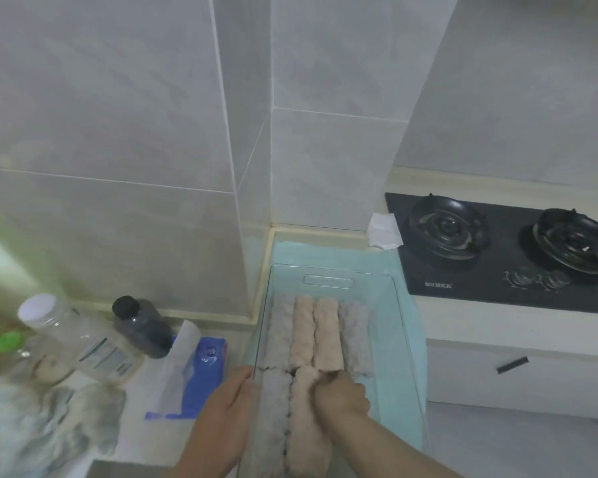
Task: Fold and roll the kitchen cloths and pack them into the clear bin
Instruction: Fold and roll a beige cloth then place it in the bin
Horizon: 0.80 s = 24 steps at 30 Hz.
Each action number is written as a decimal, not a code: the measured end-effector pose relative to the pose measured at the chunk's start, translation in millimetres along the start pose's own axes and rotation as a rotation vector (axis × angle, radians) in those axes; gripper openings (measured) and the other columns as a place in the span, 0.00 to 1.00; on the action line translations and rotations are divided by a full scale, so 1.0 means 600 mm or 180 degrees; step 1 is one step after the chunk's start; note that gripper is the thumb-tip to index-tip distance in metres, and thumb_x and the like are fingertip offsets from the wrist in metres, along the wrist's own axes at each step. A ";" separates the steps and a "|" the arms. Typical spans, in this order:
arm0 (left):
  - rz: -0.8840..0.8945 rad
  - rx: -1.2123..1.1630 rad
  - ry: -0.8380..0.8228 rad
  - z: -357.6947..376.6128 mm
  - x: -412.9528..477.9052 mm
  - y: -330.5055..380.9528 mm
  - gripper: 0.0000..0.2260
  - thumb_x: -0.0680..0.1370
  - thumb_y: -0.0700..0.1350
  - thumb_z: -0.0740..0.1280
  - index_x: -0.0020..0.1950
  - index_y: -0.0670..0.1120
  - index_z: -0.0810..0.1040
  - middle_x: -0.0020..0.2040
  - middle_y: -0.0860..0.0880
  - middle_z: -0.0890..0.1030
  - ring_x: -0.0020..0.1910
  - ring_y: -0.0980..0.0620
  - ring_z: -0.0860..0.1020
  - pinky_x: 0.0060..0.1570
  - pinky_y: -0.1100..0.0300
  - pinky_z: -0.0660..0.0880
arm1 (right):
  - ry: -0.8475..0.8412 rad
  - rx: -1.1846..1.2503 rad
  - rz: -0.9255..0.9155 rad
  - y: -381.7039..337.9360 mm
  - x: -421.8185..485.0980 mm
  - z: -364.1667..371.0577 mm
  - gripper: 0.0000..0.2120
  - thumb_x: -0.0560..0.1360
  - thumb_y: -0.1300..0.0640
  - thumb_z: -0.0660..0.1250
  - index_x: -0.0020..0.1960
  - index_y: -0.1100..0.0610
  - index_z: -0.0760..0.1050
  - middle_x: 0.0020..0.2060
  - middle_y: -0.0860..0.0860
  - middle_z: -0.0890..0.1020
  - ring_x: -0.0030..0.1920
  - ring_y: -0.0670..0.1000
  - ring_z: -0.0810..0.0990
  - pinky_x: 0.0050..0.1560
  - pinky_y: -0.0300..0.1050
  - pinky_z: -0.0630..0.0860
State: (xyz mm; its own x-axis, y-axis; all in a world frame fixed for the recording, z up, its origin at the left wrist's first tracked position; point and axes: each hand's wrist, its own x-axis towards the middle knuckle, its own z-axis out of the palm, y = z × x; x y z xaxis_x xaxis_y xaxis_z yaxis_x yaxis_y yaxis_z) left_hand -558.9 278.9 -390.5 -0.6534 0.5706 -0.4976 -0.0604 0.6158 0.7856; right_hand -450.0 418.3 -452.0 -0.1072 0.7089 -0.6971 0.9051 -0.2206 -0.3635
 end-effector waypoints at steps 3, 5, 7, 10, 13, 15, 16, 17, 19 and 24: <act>0.0055 -0.0274 -0.0037 0.001 -0.008 0.009 0.07 0.81 0.47 0.61 0.51 0.61 0.74 0.59 0.56 0.78 0.59 0.54 0.75 0.67 0.50 0.69 | -0.0246 0.0100 -0.0099 0.002 0.001 -0.002 0.17 0.80 0.59 0.54 0.66 0.61 0.71 0.64 0.57 0.76 0.63 0.55 0.75 0.59 0.41 0.70; 0.0131 -0.0446 -0.0102 0.001 -0.016 0.021 0.11 0.81 0.44 0.62 0.49 0.62 0.75 0.54 0.64 0.80 0.56 0.60 0.76 0.66 0.52 0.70 | -0.0489 0.0342 -0.0033 0.002 -0.007 0.011 0.19 0.81 0.57 0.52 0.66 0.63 0.71 0.63 0.58 0.77 0.62 0.56 0.76 0.60 0.42 0.71; 0.0171 -0.0670 -0.0209 -0.003 -0.021 0.028 0.15 0.81 0.39 0.60 0.45 0.59 0.77 0.41 0.71 0.80 0.46 0.69 0.78 0.57 0.57 0.73 | -0.0680 0.0853 0.0128 -0.002 -0.007 0.030 0.23 0.79 0.49 0.52 0.64 0.61 0.73 0.58 0.56 0.79 0.58 0.56 0.78 0.62 0.46 0.73; 0.0121 -0.0908 -0.0281 -0.009 -0.021 0.030 0.18 0.80 0.33 0.58 0.45 0.54 0.78 0.37 0.66 0.82 0.38 0.72 0.78 0.38 0.67 0.76 | -0.1291 0.1929 0.0356 -0.007 -0.016 0.046 0.20 0.77 0.47 0.57 0.55 0.58 0.81 0.47 0.57 0.85 0.49 0.58 0.84 0.58 0.56 0.77; 0.0019 -0.1041 -0.0335 -0.012 -0.017 0.025 0.19 0.80 0.32 0.56 0.47 0.54 0.78 0.37 0.68 0.82 0.39 0.71 0.79 0.32 0.72 0.75 | -0.1905 0.2483 0.0488 -0.009 -0.036 0.039 0.21 0.80 0.50 0.56 0.58 0.61 0.80 0.51 0.60 0.84 0.53 0.59 0.83 0.52 0.51 0.79; 0.0049 -0.1050 -0.0406 -0.015 -0.017 0.025 0.19 0.80 0.33 0.56 0.49 0.56 0.78 0.38 0.70 0.81 0.43 0.69 0.79 0.33 0.72 0.75 | -0.1996 0.2808 0.0479 -0.009 -0.036 0.037 0.23 0.81 0.50 0.52 0.60 0.63 0.79 0.54 0.62 0.83 0.55 0.60 0.81 0.53 0.52 0.77; 0.0102 -0.1046 -0.0457 -0.015 -0.017 0.024 0.20 0.80 0.32 0.56 0.48 0.56 0.78 0.37 0.70 0.81 0.42 0.69 0.79 0.33 0.72 0.75 | -0.1982 0.2810 0.0531 -0.009 -0.037 0.034 0.24 0.82 0.50 0.51 0.60 0.63 0.79 0.54 0.62 0.82 0.56 0.60 0.81 0.55 0.53 0.76; 0.0146 -0.1054 -0.0489 -0.016 -0.020 0.026 0.20 0.80 0.32 0.55 0.48 0.55 0.78 0.36 0.70 0.81 0.40 0.71 0.79 0.32 0.73 0.74 | -0.1995 0.2814 0.0616 -0.011 -0.039 0.032 0.24 0.82 0.49 0.50 0.60 0.63 0.79 0.54 0.62 0.82 0.56 0.60 0.81 0.57 0.53 0.76; 0.0205 -0.1051 -0.0529 -0.016 -0.024 0.030 0.20 0.80 0.31 0.55 0.46 0.55 0.77 0.34 0.71 0.80 0.37 0.73 0.78 0.31 0.75 0.73 | -0.1972 0.2584 0.0535 -0.024 -0.055 0.028 0.22 0.80 0.49 0.53 0.58 0.61 0.80 0.53 0.60 0.83 0.56 0.59 0.81 0.60 0.54 0.75; 0.0159 -0.1068 -0.0497 -0.021 -0.019 0.023 0.21 0.80 0.33 0.55 0.46 0.59 0.76 0.38 0.70 0.80 0.43 0.68 0.78 0.35 0.70 0.74 | -0.1213 0.1298 0.0264 0.077 0.130 0.115 0.44 0.57 0.30 0.66 0.69 0.51 0.72 0.67 0.54 0.75 0.63 0.55 0.76 0.68 0.55 0.70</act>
State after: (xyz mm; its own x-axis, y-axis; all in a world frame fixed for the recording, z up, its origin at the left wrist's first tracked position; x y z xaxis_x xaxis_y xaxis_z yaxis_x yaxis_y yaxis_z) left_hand -561.8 274.1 -369.5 -0.5403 0.6874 -0.4853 -0.2922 0.3876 0.8743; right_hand -445.1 417.2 -565.9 -0.2519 0.4029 -0.8799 0.6926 -0.5599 -0.4547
